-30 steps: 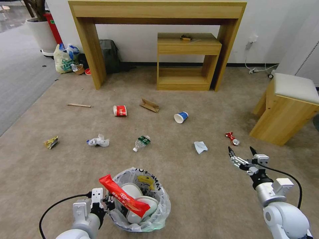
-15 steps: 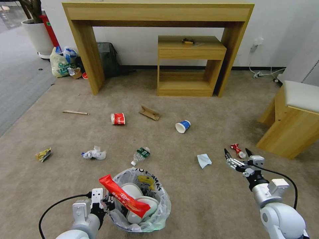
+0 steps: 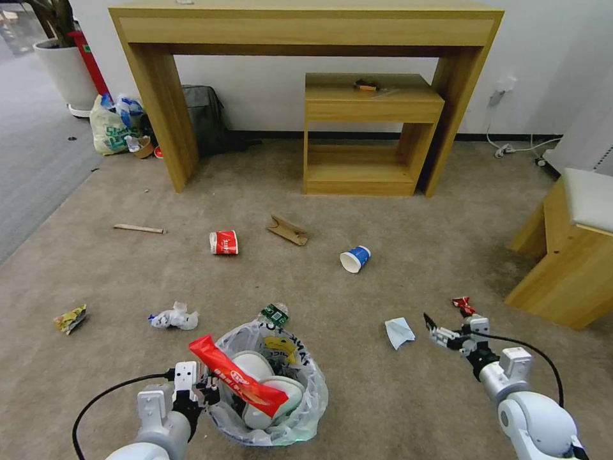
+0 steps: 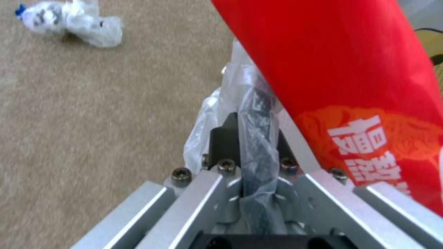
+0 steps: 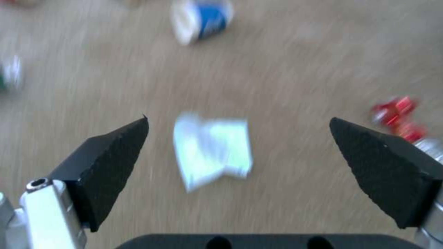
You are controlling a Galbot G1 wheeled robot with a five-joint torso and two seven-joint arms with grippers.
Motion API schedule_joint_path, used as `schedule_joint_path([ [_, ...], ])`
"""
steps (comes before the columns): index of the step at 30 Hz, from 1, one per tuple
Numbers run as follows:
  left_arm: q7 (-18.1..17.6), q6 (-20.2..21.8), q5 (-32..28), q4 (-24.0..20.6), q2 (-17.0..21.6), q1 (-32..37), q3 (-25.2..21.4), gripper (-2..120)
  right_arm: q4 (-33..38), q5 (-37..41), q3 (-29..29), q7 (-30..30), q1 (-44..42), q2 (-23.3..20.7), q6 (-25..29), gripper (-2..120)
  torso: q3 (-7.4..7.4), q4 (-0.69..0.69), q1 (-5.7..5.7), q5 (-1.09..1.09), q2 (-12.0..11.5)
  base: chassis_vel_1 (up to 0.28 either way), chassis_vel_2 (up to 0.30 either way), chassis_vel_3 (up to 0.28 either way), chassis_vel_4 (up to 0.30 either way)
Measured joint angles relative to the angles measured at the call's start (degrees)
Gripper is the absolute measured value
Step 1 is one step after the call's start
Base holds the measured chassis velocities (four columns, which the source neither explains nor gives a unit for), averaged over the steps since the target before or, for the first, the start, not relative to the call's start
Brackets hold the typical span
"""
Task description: Pick up the trash bin and place the garbage on the floor into it.
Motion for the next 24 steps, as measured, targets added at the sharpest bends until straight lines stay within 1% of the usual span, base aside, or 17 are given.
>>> schedule_joint_path([
  [1,0.0,-0.4,0.3,-0.5,0.1,1.0,0.1,0,-3.3,-1.9,-1.9,-2.0,1.5,-1.3,0.1,100,0.00,-0.01,0.00,0.01,0.0,0.000,0.000,0.000,0.000],
  [2,0.1,-0.5,0.4,-0.7,0.1,1.4,0.1,0,-5.1,-3.3,-3.1,-2.9,2.8,-1.7,0.2,100,0.00,-0.01,0.00,0.03,0.0,0.000,0.000,0.000,0.000],
  [3,0.1,-0.5,0.4,-0.7,0.1,1.4,0.1,0,-5.1,-3.3,-3.1,-2.9,2.8,-1.7,0.2,100,0.00,-0.01,0.00,0.03,0.0,0.000,0.000,0.000,0.000],
  [4,0.1,-0.6,0.4,-1.0,0.0,1.8,0.1,0,-7.4,-4.3,-5.0,-3.5,5.1,-2.1,0.3,100,0.00,0.00,0.00,0.00,0.0,0.000,0.000,0.000,0.000],
  [6,0.1,-0.7,0.4,-1.1,-0.2,1.8,-0.2,0,-10.7,-5.1,-8.1,-3.5,9.2,-2.1,0.2,100,0.01,0.01,0.00,0.02,0.0,0.000,0.000,0.000,0.000],
  [7,0.1,-0.7,0.4,-1.1,-0.2,1.8,-0.2,0,-10.7,-5.1,-8.1,-3.5,9.2,-2.1,0.2,100,0.01,0.01,0.00,0.02,0.0,0.000,0.000,0.000,0.000],
  [9,0.0,-0.7,0.4,-1.1,-0.5,1.9,-0.7,0,-14.4,-6.5,-10.6,-3.1,13.4,-1.3,0.1,100,0.01,0.04,0.00,-0.01,0.0,0.000,0.000,0.000,0.000],
  [10,0.0,-0.7,0.4,-1.1,-0.5,1.9,-0.7,0,-14.4,-6.5,-10.6,-3.1,13.4,-1.3,0.1,100,0.01,0.04,0.00,-0.01,0.0,0.000,0.000,0.000,0.000],
  [12,0.0,-0.7,0.3,-0.7,-0.7,2.0,-1.1,0,-18.3,-7.2,-13.1,-2.5,16.7,-0.3,0.0,100,0.01,0.02,0.00,0.01,0.0,0.000,0.000,0.000,0.000],
  [13,0.0,-0.7,0.3,-0.7,-0.7,2.0,-1.1,0,-18.3,-7.2,-13.1,-2.5,16.7,-0.3,0.0,100,0.01,0.02,0.00,0.01,0.0,0.000,0.000,0.000,0.000],
  [14,0.0,-0.8,0.3,-0.5,-0.7,2.0,-1.3,0,-20.1,-7.5,-14.0,-2.3,18.1,0.2,-0.1,100,0.01,0.02,0.00,-0.01,0.0,0.000,0.000,0.000,0.000],
  [15,0.0,-0.8,0.2,0.0,-0.8,1.7,-1.5,0,-24.3,-7.9,-15.7,-1.8,20.7,1.6,-0.2,100,0.01,0.02,0.00,0.02,0.0,0.000,0.000,0.000,0.000],
  [16,0.0,-0.8,0.2,0.0,-0.8,1.7,-1.5,0,-24.3,-7.9,-15.7,-1.8,20.7,1.6,-0.2,100,0.01,0.02,0.00,0.02,0.0,0.000,0.000,0.000,0.000],
  [18,0.0,-0.8,0.1,0.4,-0.9,1.4,-1.6,0,-26.9,-7.7,-16.5,-1.7,22.3,2.2,-0.5,100,0.01,0.02,0.00,0.00,0.0,0.000,0.000,0.000,0.000],
  [20,0.0,-0.8,0.1,0.5,-0.9,1.3,-1.6,0,-28.2,-7.3,-16.8,-1.7,22.9,2.4,-0.7,98,0.01,0.01,0.00,-0.01,0.0,0.000,0.000,0.000,0.000],
  [23,-0.1,-0.7,0.0,1.0,-1.1,0.6,-1.6,0,-32.8,-6.7,-17.7,-1.8,25.2,3.3,-0.7,86,0.01,0.01,0.00,0.00,0.0,0.000,0.000,0.000,0.000],
  [24,-0.1,-0.7,0.0,1.0,-1.1,0.6,-1.6,0,-32.8,-6.7,-17.7,-1.8,25.2,3.3,-0.7,86,0.01,0.01,0.00,0.00,0.0,0.000,0.000,0.000,0.000],
])
